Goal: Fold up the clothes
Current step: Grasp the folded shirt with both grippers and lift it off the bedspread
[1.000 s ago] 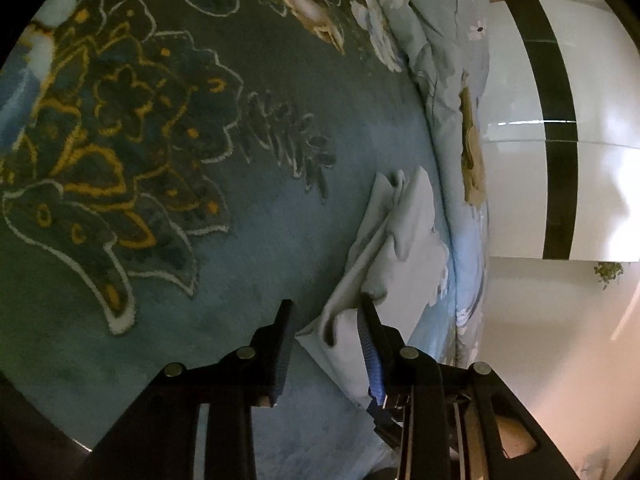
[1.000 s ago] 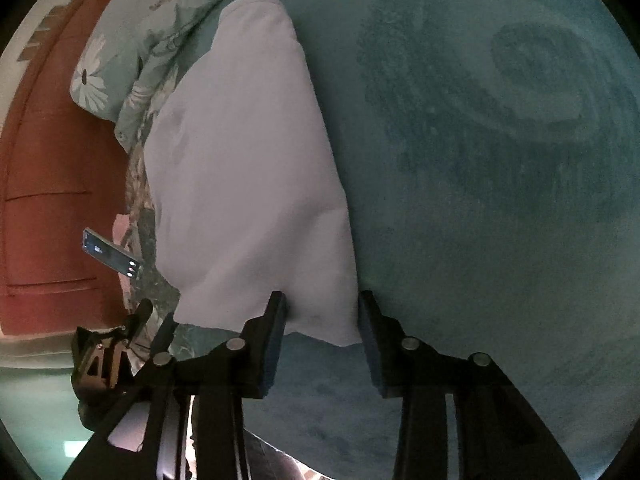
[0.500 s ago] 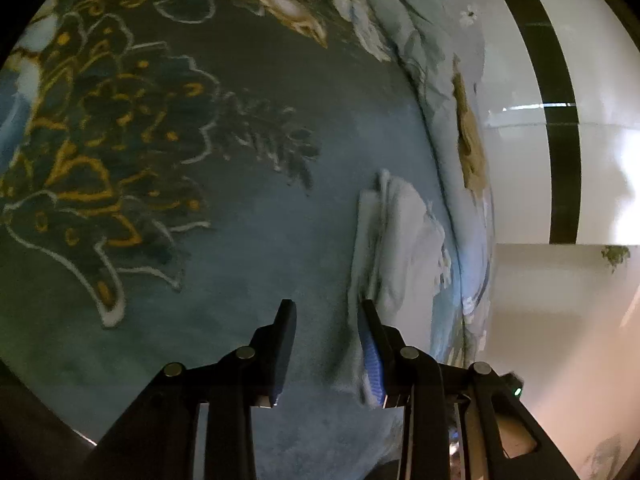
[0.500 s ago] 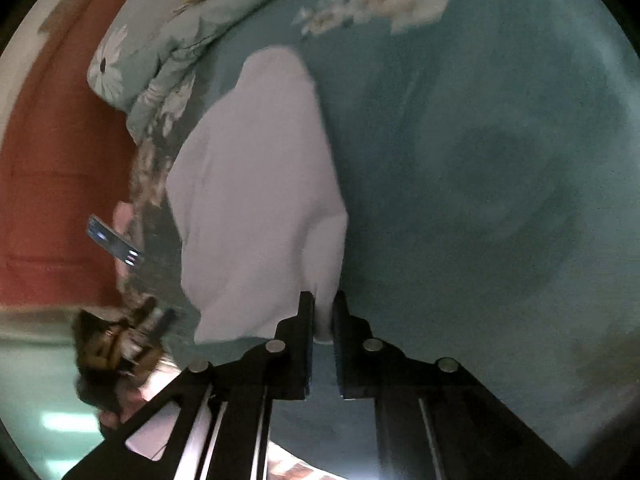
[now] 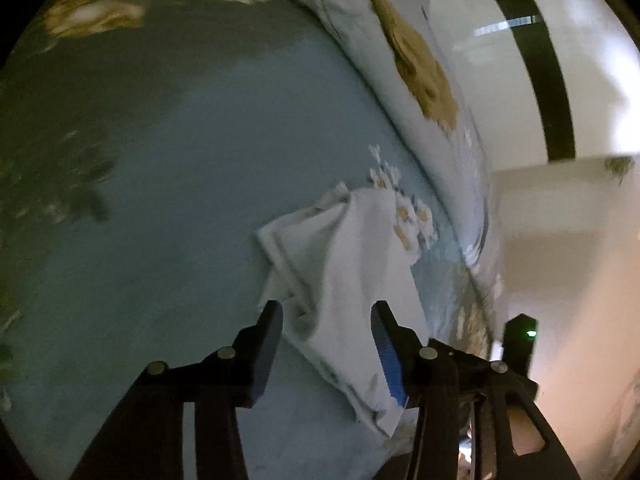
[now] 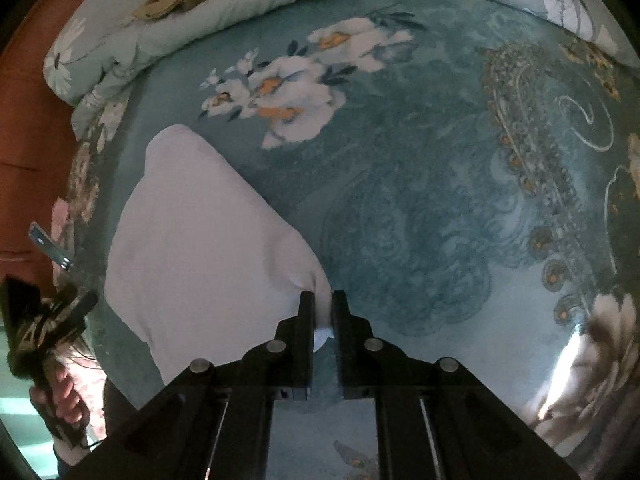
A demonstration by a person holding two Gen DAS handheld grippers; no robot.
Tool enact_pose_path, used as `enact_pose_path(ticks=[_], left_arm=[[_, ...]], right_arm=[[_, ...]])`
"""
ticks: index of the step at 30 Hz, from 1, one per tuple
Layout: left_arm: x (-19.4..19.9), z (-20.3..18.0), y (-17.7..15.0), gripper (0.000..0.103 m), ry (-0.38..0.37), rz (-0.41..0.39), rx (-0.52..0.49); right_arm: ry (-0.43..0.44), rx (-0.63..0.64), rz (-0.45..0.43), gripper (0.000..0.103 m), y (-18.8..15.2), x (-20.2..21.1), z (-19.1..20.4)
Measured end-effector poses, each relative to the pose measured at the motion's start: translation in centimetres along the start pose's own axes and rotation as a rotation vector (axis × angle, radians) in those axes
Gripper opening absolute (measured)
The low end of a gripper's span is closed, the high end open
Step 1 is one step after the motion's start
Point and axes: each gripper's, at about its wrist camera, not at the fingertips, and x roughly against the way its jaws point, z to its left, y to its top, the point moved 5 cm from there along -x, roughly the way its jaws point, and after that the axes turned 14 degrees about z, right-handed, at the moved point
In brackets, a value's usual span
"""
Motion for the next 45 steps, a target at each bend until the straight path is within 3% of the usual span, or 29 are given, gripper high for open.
enact_pose_path(ticks=[2,4,6,7,11,12,18,24,26,28,30,33,37,41,45], left_arm=[[-1.3,-0.7,0.6,0.048,0.059,0.002,-0.025],[-2.3,-0.9,0.9,0.045,0.182,-0.020,-0.066],[-3.1,-0.5,0.8,0.041,0.356,-0.033,-0.116],[-3.4,-0.1,0.7,0.041,0.397,-0.025,-0.128],[-1.8,0.7,0.9,0.041,0.284,-0.049,-0.080],[-1.2,0.8,1.2,0.043,0.266,-0.062,-0.073],[-0.6,0.7,5.2,0.052,0.190,-0.041,-0.045],[-2.8,-0.1,6.9,0.052,0.158,0.035,-0.058],[-3.1,-0.4,6.4,0.052,0.139,0.043,-0.065],[-3.3,-0.5,5.9,0.052,0.127,0.052,-0.068],[-3.3,-0.5,5.5,0.053,0.124,0.061,-0.074],[-3.3,-0.7,5.6,0.053,0.131,0.069,-0.094],[-3.2,-1.0,6.5,0.060,0.152,0.082,-0.099],[-3.8,-1.3,7.2,0.064,0.130,0.113,-0.094],[-5.8,-2.1,6.7,0.065,0.089,0.173,-0.097]], right_arm=[[-0.019,-0.022,-0.037,0.011,-0.9,0.7,-0.6],[-0.008,-0.048,-0.080,0.011,-2.0,1.5,-0.9],[0.071,-0.062,-0.100,0.012,-3.3,1.8,-0.8],[0.112,-0.069,-0.109,0.013,-4.0,1.9,-0.8],[0.215,-0.128,-0.114,0.045,-5.4,0.4,-0.7],[0.241,-0.161,-0.126,0.049,-5.7,-0.3,-0.7],[0.480,-0.370,-0.217,0.050,-8.0,-3.2,-1.3],[0.561,-0.465,-0.310,0.051,-8.3,-4.2,-1.5],[0.573,-0.468,-0.320,0.048,-8.0,-4.2,-1.4],[0.586,-0.477,-0.328,0.037,-7.6,-4.5,-1.3],[0.609,-0.494,-0.327,0.019,-7.2,-4.9,-1.3],[0.638,-0.509,-0.326,0.012,-6.9,-5.2,-1.4],[0.629,-0.463,-0.325,0.009,-5.7,-3.8,-1.7],[0.524,-0.358,-0.346,0.008,-2.2,0.0,-3.1],[0.442,-0.267,-0.300,0.008,1.3,1.6,-4.4]])
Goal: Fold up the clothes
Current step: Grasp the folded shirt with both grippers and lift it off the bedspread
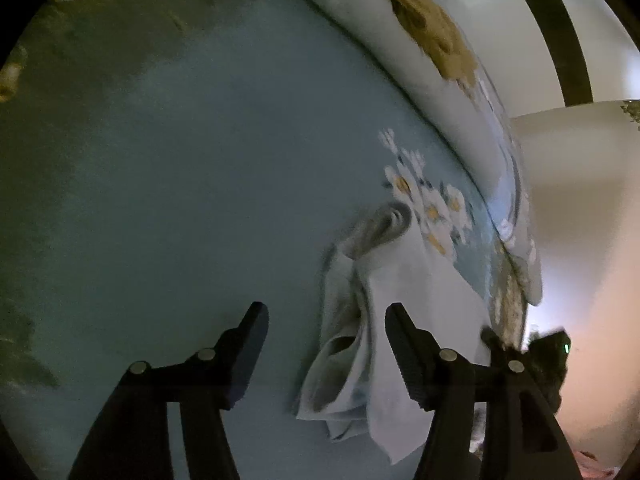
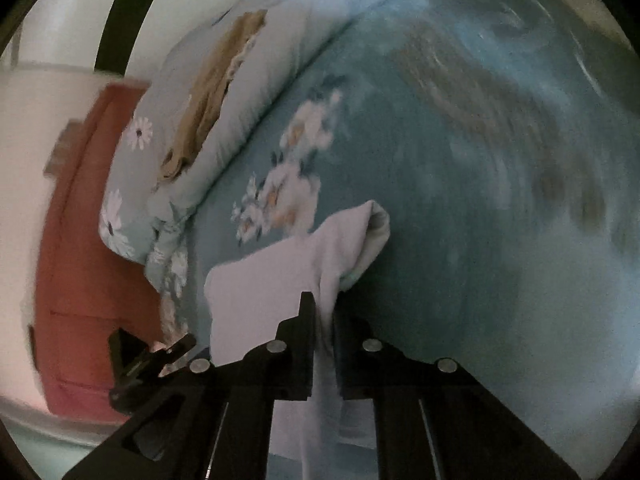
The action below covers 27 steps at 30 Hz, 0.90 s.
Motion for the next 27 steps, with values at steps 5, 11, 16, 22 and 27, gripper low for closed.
enact_pose_path(ticks=[5,11,16,22,27], left_arm=[[-2.4,-0.4,-0.3,0.065,-0.022,0.045,-0.010],[-3.1,-0.5,-0.2,0.065,-0.111,0.072,-0.011],[-4.7,-1.6,-0.3,0.065,-0.150,0.091,-0.030],[-4.3,-1.4,-0.7,0.064,-0.177,0.066,-0.008],[-5.0,-2.6,-1.7,0.032,-0.111,0.061,-0.032]], right_arm=[[-0.009,0.022,0.055,0.011,0.1,-0.4,-1.0],[0.034,0.024,0.069,0.023,-1.2,0.2,-2.3],[0.109,-0.063,0.067,0.035,-1.7,-0.5,-4.0],[0.189,-0.129,0.030,0.034,-2.6,-1.9,-4.2],[0.185,-0.144,0.036,0.011,-3.3,-2.6,-3.1]])
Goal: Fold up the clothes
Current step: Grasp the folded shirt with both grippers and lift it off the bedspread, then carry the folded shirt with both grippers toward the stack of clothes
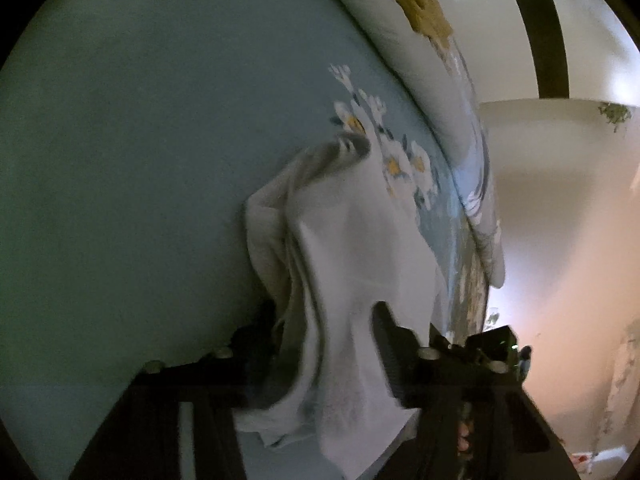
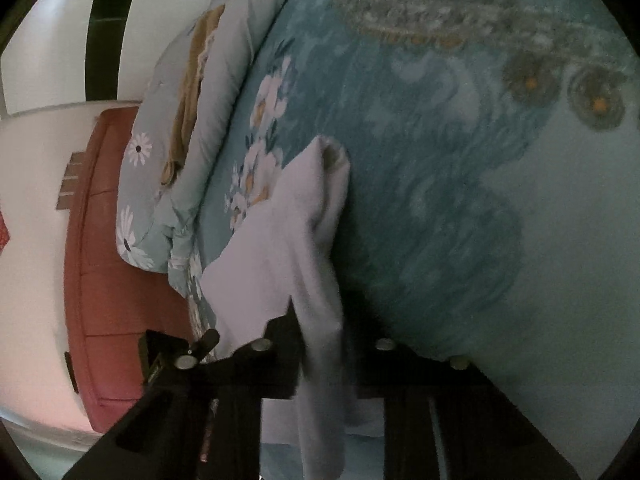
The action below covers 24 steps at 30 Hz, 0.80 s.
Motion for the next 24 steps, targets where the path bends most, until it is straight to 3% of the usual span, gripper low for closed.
enact_pose_path(ticks=[2,5,17,20,24], left_arm=[[0.1,-0.3,-0.5,0.020,0.055,-0.015,-0.001],[0.8,-1.2,-1.5,0.014,0.049,-0.054,0.010],[3.5,-5.7,-8.4,0.013,0.024,-0.094,-0.070],[4.6,-7.7,-9.4,0.013,0.026,-0.111,-0.109],[6.5,-13.2,-10.5,0.013,0.017,-0.152,-0.218]], right_arm=[[0.001,-0.008,-0.006,0.010,-0.3,0.2,0.5],[0.011,-0.005,-0.012,0.009,-0.8,1.2,1.4],[-0.021,0.089,-0.009,0.008,-6.7,6.4,3.9],[-0.012,0.122,-0.029,0.007,-7.8,7.8,5.5],[0.007,0.185,-0.084,0.007,-8.9,11.4,8.1]])
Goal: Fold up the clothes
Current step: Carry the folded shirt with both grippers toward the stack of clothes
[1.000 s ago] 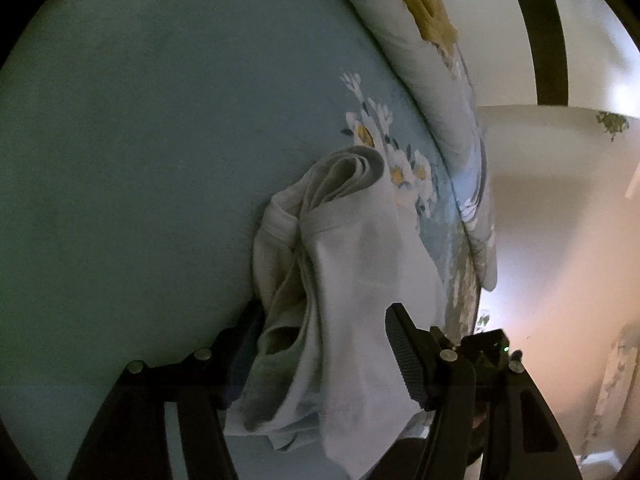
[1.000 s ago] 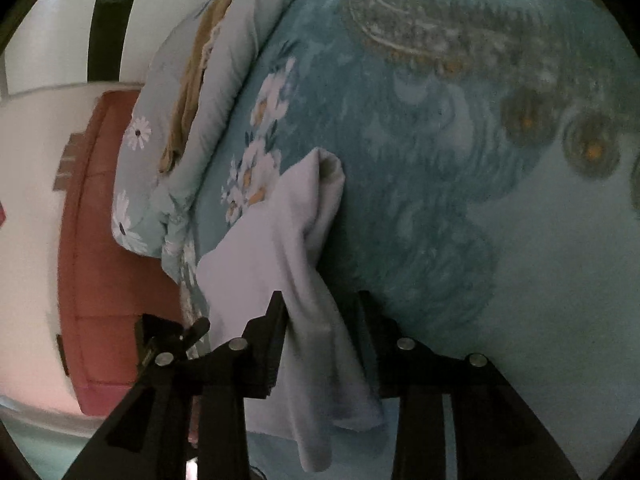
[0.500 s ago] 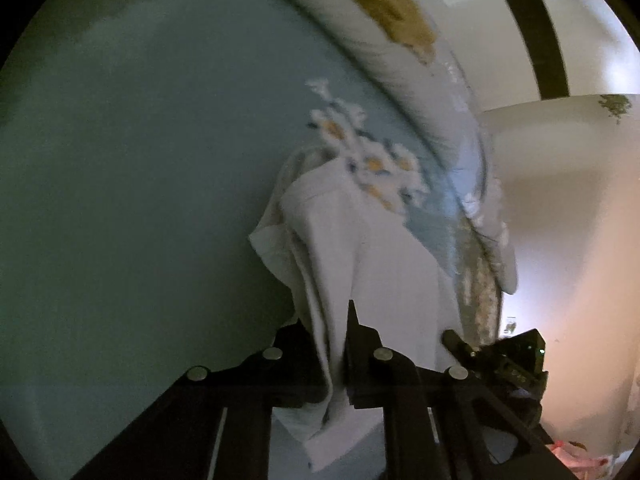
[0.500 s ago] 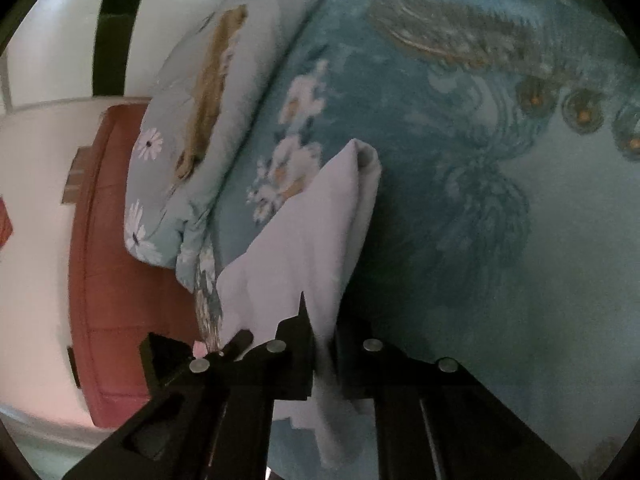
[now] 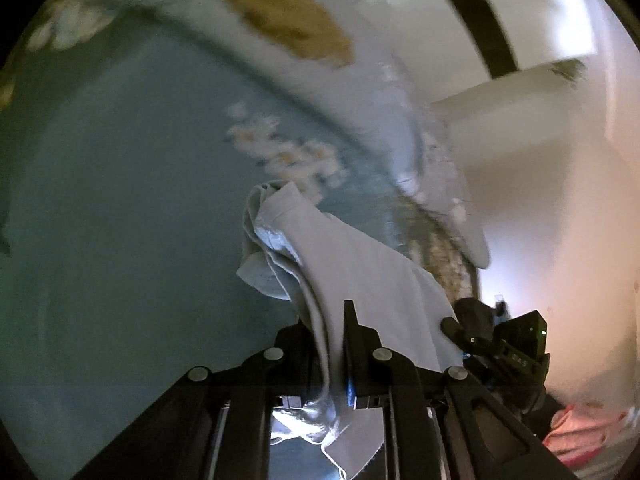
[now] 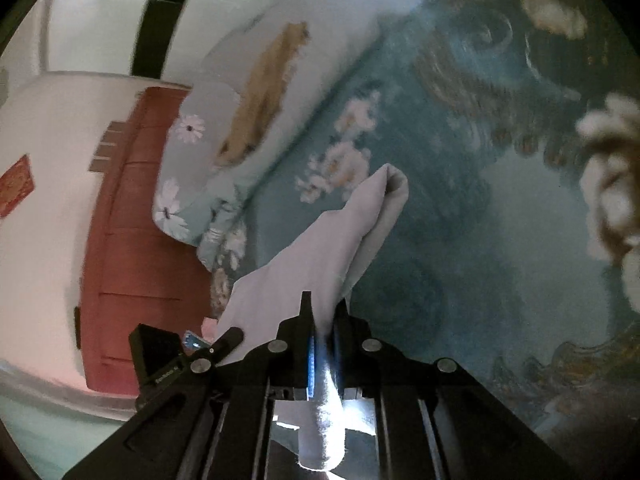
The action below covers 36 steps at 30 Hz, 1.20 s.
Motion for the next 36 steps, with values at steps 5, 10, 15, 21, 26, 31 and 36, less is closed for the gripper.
enact_pose_path(ticks=[5,10,15,21,26,31,36], left_arm=[[1.4,-8.3,0.6,0.013,-0.032,-0.052,-0.132],[-0.3,-18.3,0.7,0.013,-0.071,-0.030,-0.275],[-5.1,-29.2,0.0,0.013,-0.080,0.037,-0.431],[-13.4,-38.5,-1.6,0.013,-0.087,0.151,-0.531],[-18.8,-44.5,-3.8,0.013,-0.083,0.216,-0.589],[-22.2,-46.9,-5.3,0.013,-0.138,0.219,-0.562],[-26.2,-44.5,-6.4,0.011,-0.072,0.285,-0.537]], right_arm=[[-0.009,0.079,-0.102,0.007,0.0,7.7,2.9],[-0.084,0.127,-0.202,0.007,0.0,17.3,4.2],[-0.182,0.129,-0.301,0.007,-0.2,28.1,3.1],[-0.274,0.033,-0.380,0.007,-0.4,38.7,-2.4],[-0.343,-0.050,-0.432,0.007,-1.3,45.4,-7.5],[-0.377,-0.097,-0.458,0.007,-1.2,49.9,-12.3],[-0.348,-0.209,-0.450,0.007,-1.5,49.6,-18.9]])
